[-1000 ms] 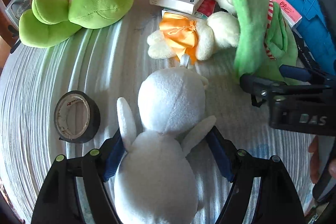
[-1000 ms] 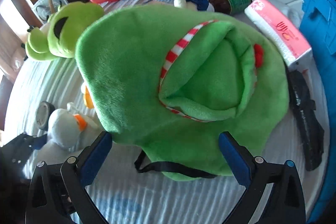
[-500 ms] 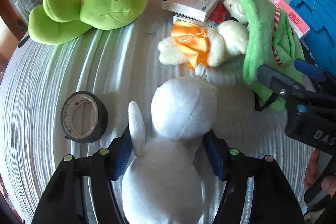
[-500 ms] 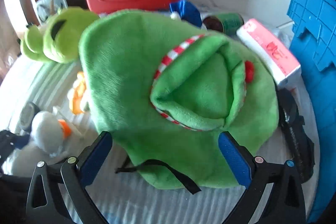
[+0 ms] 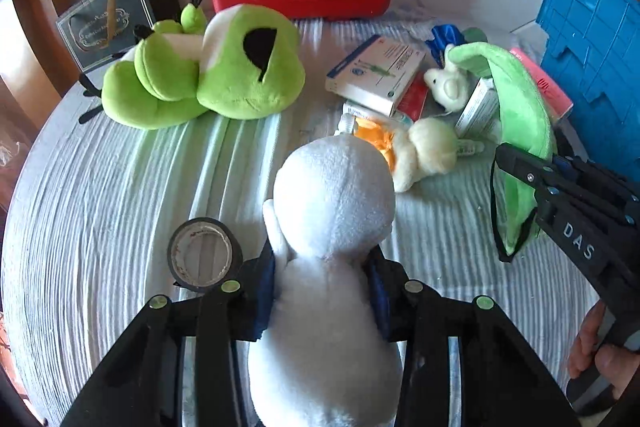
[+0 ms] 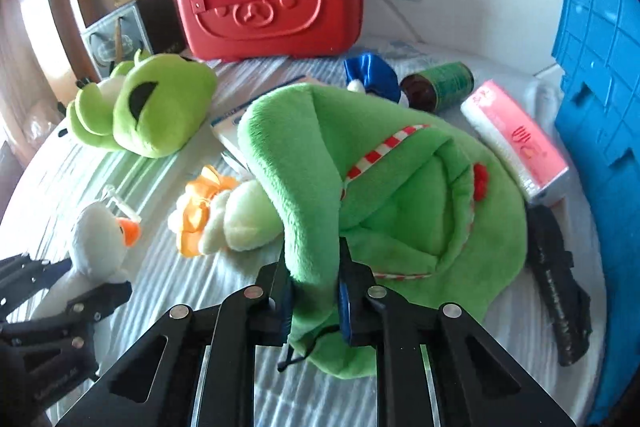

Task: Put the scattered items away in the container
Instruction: 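Lift and carry both plushes over the blue crate with both tools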

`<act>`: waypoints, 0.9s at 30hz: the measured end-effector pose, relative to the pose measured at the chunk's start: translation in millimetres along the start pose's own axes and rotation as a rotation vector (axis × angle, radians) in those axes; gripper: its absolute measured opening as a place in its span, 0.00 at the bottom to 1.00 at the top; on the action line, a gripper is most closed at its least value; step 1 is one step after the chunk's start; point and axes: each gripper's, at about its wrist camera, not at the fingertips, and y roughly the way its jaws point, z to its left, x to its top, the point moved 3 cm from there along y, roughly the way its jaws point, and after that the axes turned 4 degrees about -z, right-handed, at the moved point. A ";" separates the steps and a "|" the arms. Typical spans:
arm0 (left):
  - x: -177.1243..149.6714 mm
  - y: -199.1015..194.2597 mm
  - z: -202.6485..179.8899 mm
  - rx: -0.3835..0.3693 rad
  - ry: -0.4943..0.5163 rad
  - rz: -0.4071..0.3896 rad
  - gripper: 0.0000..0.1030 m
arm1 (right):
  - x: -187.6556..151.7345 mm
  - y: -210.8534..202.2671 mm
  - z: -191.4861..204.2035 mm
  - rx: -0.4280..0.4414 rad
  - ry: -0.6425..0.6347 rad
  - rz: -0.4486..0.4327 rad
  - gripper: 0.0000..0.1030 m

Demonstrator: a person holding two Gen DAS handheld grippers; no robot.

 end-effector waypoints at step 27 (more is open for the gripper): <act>20.3 -213.4 -63.1 0.048 -0.042 -0.376 0.38 | 72.0 -299.3 -42.1 0.101 -0.030 -0.416 0.16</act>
